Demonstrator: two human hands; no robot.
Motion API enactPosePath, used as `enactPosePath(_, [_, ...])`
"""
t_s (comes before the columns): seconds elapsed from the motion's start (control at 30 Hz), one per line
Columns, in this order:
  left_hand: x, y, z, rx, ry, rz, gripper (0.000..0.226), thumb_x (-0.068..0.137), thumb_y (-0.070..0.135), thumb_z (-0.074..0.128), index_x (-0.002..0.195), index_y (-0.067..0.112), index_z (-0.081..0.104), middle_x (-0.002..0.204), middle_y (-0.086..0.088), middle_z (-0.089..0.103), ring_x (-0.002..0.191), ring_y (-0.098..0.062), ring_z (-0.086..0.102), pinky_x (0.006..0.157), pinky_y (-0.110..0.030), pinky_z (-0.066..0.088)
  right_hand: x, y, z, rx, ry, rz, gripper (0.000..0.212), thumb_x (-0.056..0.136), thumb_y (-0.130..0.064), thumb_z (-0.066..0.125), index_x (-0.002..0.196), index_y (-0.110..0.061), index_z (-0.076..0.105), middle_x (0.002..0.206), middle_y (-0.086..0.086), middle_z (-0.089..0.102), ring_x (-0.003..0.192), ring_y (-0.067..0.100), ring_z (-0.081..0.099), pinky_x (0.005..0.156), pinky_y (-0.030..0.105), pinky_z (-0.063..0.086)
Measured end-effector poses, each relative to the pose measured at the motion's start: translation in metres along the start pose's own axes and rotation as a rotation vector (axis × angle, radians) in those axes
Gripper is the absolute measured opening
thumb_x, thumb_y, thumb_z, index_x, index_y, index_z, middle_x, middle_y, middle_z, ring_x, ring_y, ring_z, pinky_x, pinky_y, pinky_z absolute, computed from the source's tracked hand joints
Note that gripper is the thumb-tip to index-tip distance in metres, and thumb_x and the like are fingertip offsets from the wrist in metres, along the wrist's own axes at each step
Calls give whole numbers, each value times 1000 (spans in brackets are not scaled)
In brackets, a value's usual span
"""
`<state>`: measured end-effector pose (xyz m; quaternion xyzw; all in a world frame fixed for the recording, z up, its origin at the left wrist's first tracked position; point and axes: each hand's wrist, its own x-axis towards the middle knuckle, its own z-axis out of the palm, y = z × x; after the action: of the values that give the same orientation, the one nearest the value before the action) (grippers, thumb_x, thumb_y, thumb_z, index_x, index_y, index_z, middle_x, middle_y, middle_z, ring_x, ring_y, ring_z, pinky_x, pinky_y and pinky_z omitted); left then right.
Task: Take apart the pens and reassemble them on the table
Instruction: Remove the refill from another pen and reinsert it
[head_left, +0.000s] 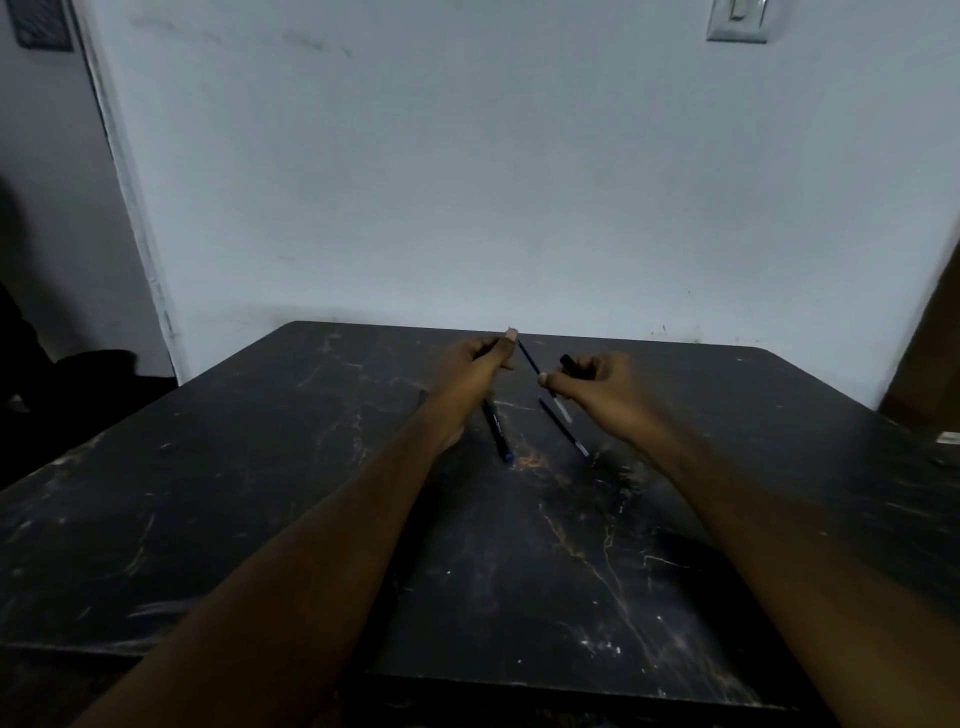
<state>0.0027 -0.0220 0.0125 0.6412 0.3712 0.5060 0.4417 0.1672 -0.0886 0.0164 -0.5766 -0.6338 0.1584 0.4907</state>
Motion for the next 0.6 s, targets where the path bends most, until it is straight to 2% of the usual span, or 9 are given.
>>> enactPosePath(0.07, [1,1,-1,-74,-27,-7,26,90,47,61,91,23,71,79,11,72,54,7,55,46,-11,38,-1,-2,2,30,-23,-51,39,84,-27,73,57,-4,57,51,6,42,48,14,40,50,25,28])
enactPosePath(0.13, [1,2,-2,-132,-33,13,18,90,37,65,87,21,73,71,13,72,47,7,52,42,-8,36,-2,-3,3,59,-40,-87,40,86,-26,71,52,-14,53,50,5,38,49,14,38,53,26,27])
enactPosePath(0.27, [1,2,-6,-176,33,8,19,92,35,62,84,20,71,78,6,71,50,-2,48,42,-11,37,-1,-1,1,54,-36,-95,44,88,-38,67,55,-14,49,51,2,40,50,14,40,57,31,31])
enactPosePath(0.4, [5,2,-11,-219,120,4,18,94,33,60,87,18,69,81,7,71,49,-1,47,43,-13,39,-1,4,-6,-64,-9,-66,61,88,-53,59,62,1,43,56,10,35,51,17,35,56,30,25])
enactPosePath(0.43, [6,2,-11,-237,139,10,18,95,31,59,88,17,68,79,8,71,49,-1,47,43,-13,39,-2,5,-7,-99,-9,-58,63,88,-55,57,63,1,43,57,8,33,52,17,34,57,30,23])
enactPosePath(0.5, [7,3,-12,-238,170,9,19,96,31,57,89,16,67,80,8,71,51,-4,46,44,-15,39,-1,6,-8,-138,2,-21,57,88,-61,51,66,-11,39,59,2,32,55,16,35,58,32,25])
enactPosePath(0.57, [8,2,-12,-217,187,5,21,97,31,55,90,15,65,83,8,70,54,-7,46,45,-16,38,-1,7,-8,-128,-3,39,54,92,-64,40,78,-11,48,70,3,47,66,18,49,64,35,36])
enactPosePath(0.6, [8,2,-13,-212,196,6,21,98,31,54,92,14,64,82,8,70,54,-7,46,44,-16,38,-1,7,-8,-131,-16,55,53,95,-59,36,91,-10,55,81,6,56,78,21,56,72,37,42])
